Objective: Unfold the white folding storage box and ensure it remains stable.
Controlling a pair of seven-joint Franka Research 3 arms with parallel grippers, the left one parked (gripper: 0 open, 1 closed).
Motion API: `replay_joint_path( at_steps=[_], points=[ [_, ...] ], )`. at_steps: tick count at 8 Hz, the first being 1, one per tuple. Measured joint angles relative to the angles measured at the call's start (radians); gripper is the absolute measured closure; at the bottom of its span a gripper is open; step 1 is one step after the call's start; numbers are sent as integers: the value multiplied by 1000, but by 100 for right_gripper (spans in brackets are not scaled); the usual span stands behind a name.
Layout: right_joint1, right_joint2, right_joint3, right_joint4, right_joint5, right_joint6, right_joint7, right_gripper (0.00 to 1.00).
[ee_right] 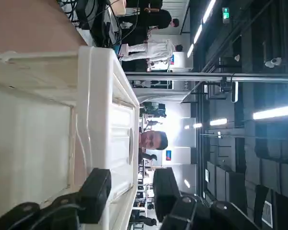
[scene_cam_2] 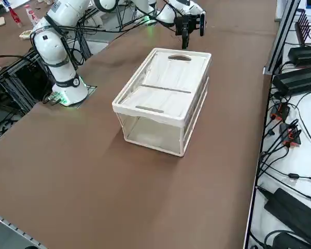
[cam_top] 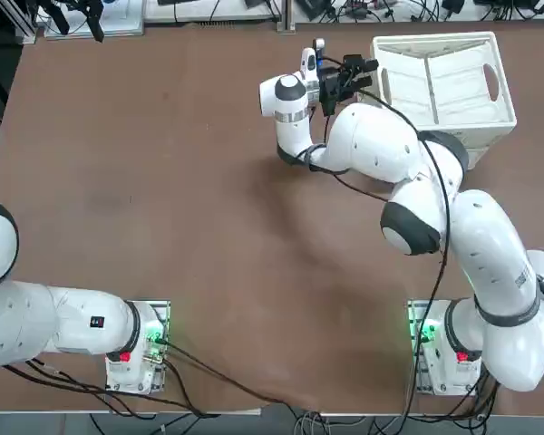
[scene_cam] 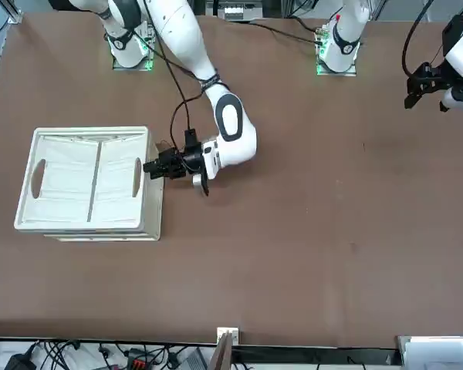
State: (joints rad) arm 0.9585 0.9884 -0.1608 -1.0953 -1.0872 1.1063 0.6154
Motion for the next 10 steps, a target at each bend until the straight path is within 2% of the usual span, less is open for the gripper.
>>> replay_joint_path(
  at_steps=[1,4,6,8,10],
  points=[
    [0,0,-2,0,0,0,-1,43],
    [0,-16,-7,6,3,-1,-87,30],
    [-2,-83,-10,16,53,-1,-178,30],
    [-20,-177,-17,22,199,39,-220,30],
    [-101,-305,-25,21,400,130,-297,32]
  ],
)
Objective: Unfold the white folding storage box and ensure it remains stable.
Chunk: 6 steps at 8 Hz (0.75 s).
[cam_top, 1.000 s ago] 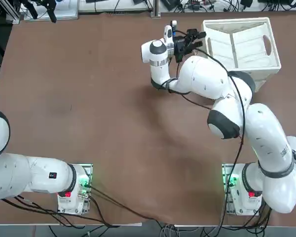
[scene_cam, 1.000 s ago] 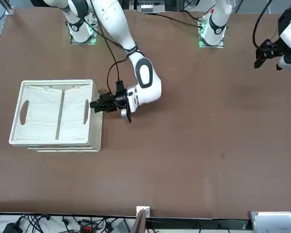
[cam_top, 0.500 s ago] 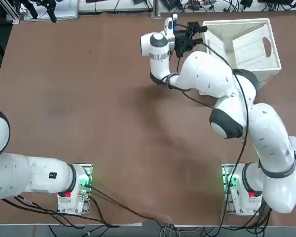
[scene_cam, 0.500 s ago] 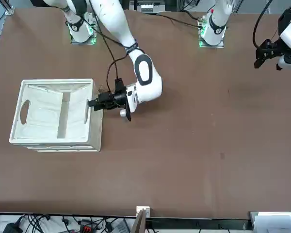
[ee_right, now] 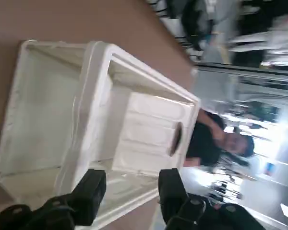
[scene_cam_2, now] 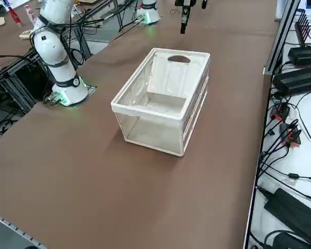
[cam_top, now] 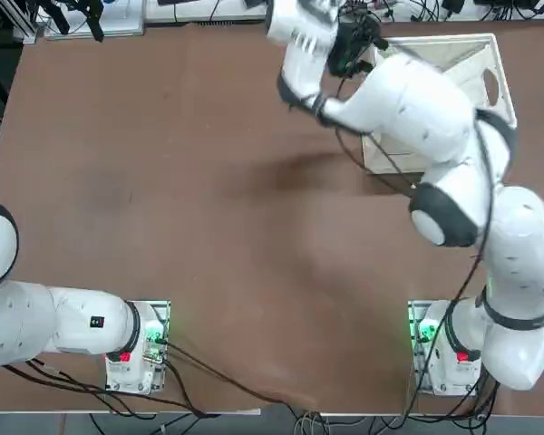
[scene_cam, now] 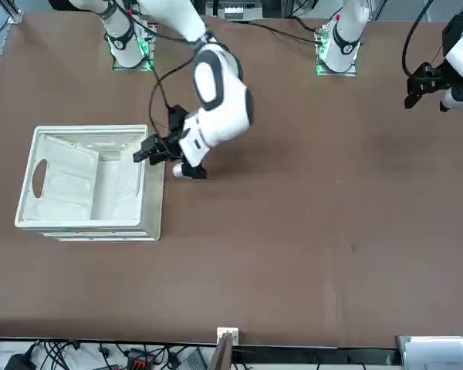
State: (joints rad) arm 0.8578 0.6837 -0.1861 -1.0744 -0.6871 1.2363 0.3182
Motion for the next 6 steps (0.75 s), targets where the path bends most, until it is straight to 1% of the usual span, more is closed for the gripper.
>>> replay_joint_path(
  at_steps=[2,4,5,6],
  points=[
    [-142,-115,-2,-17,180,55,-173,33],
    [-275,-174,-3,-66,346,128,-267,47],
    [-334,-194,-3,-114,427,187,-290,60],
    [-396,-212,-4,-160,511,241,-306,67]
  ],
)
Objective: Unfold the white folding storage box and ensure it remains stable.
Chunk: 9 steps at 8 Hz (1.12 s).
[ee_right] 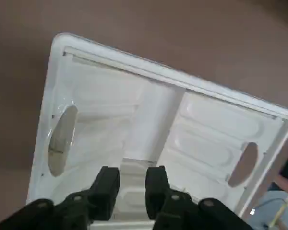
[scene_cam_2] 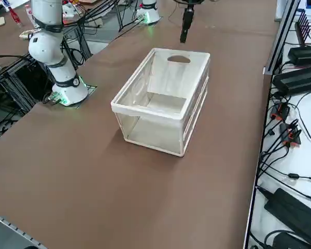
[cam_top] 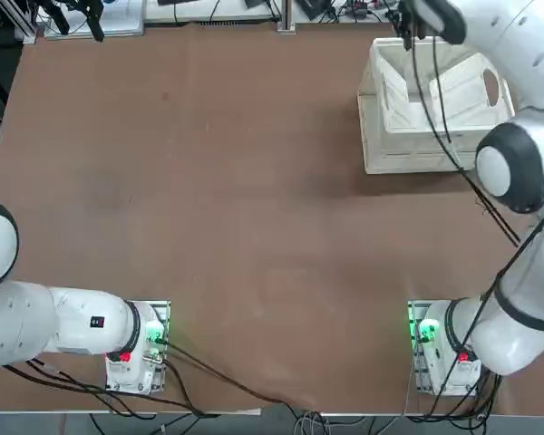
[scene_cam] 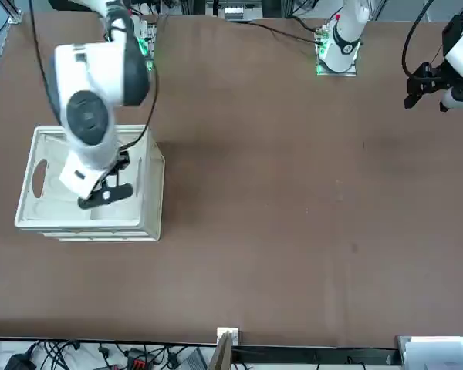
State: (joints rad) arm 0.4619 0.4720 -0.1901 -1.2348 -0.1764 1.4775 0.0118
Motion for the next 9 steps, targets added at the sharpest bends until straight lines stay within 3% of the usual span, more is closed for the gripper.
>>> replay_joint_path(
  at_steps=[1,3,9],
  points=[
    [-66,-12,-1,-39,86,45,-18,82],
    [-163,-21,0,-128,229,131,-34,98],
    [-238,-24,2,-461,549,456,-34,98]
  ],
)
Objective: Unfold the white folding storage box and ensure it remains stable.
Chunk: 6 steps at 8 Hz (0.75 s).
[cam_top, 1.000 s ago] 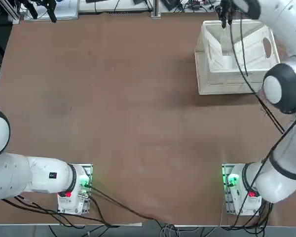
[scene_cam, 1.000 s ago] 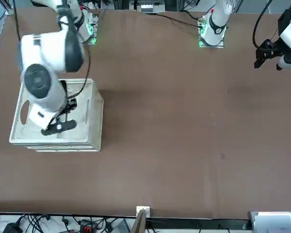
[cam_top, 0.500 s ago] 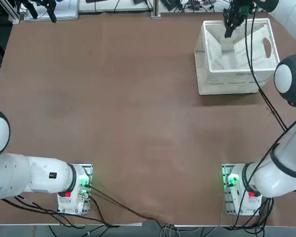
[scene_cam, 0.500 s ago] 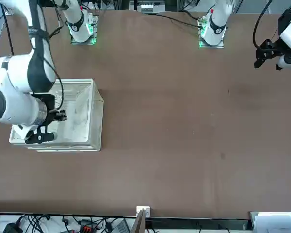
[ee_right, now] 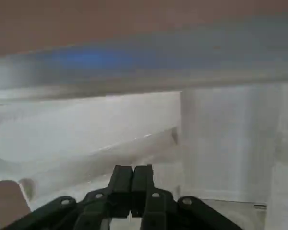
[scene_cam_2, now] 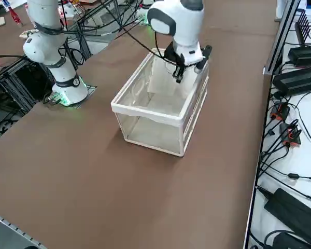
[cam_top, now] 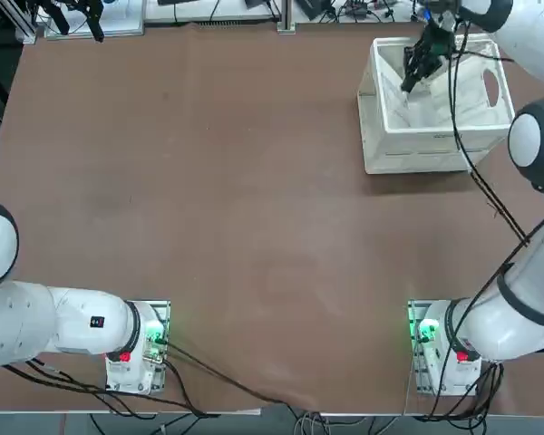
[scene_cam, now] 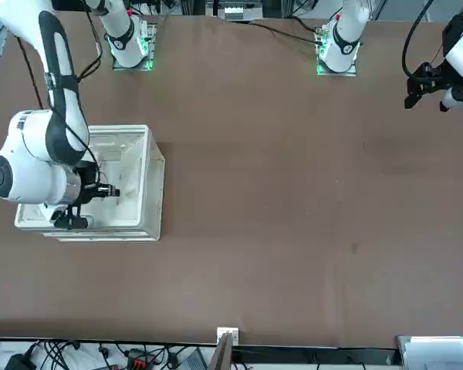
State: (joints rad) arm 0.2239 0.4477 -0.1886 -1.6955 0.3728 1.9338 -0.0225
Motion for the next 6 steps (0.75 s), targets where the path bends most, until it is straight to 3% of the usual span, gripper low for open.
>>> replay_joint_path(
  at_steps=[3,6],
  points=[
    [0,-39,4,-166,118,147,0,98],
    [17,-48,15,-239,232,205,1,98]
  ],
)
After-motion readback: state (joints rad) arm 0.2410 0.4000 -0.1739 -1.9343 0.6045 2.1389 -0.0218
